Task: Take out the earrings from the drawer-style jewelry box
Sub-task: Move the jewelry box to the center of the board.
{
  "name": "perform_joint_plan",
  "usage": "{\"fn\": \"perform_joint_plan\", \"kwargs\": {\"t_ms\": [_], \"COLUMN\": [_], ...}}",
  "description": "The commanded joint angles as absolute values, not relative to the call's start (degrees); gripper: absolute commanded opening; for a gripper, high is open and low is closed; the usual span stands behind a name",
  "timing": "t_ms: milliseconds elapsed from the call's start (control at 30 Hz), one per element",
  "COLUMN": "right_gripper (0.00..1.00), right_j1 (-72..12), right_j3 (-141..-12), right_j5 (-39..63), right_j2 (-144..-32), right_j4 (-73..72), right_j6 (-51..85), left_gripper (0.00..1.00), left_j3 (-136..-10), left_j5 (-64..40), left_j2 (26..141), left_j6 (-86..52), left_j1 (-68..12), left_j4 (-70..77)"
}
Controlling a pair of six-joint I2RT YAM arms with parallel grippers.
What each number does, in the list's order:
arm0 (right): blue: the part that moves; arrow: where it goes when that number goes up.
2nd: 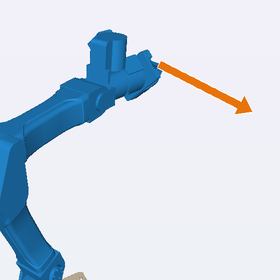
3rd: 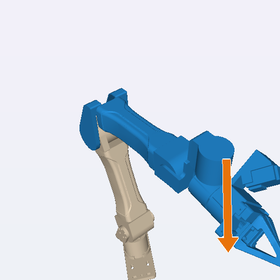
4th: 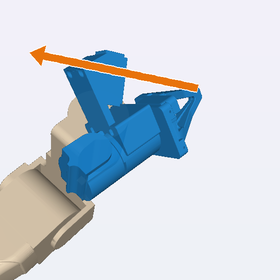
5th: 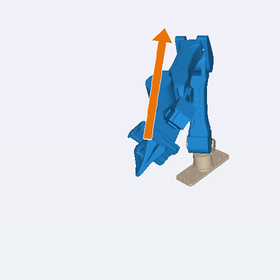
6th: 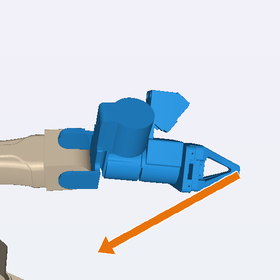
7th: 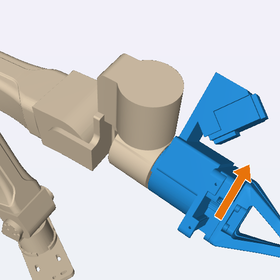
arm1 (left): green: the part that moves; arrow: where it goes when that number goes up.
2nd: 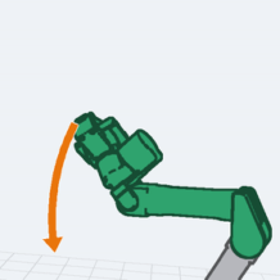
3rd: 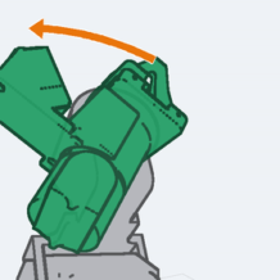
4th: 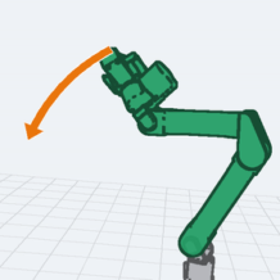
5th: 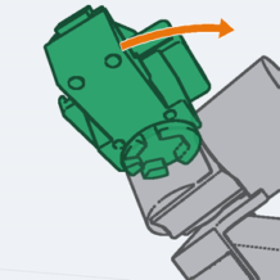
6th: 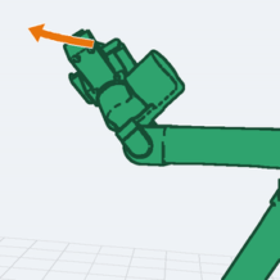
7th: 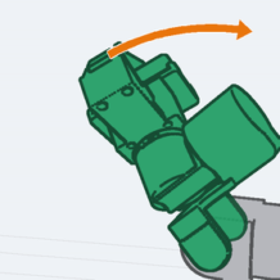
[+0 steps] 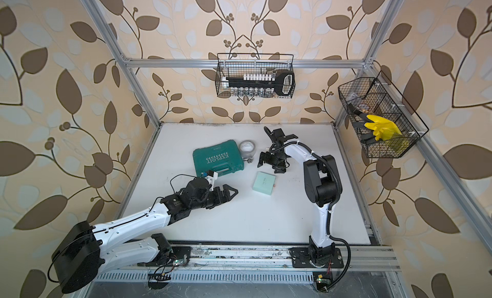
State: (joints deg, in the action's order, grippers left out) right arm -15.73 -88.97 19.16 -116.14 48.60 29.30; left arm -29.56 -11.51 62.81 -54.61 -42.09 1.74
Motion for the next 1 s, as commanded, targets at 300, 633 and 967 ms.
{"fn": "perform_joint_plan", "kwargs": {"t_ms": [300,633,967], "right_gripper": [0.97,0.96,0.95], "right_j1": [-18.70,-25.39,-30.39], "right_j3": [-81.25,-74.16,-77.34], "right_j5": [25.62,27.55,27.53], "right_j2": [-110.84,-105.80,-109.22], "right_j4": [47.25,41.14,39.41], "right_j6": [33.35,43.45,44.56], "left_gripper": [0.99,0.99,0.99], "left_j3": [-31.63,-32.62,-34.60], "left_j5": [-9.89,-9.65,-8.01], "left_j2": [62.30,64.31,67.21], "left_j6": [-55.92,-57.80,-59.84], "left_j1": [-42.67,-42.54,-41.87], "left_j4": [-0.17,-2.63,-6.75]}}
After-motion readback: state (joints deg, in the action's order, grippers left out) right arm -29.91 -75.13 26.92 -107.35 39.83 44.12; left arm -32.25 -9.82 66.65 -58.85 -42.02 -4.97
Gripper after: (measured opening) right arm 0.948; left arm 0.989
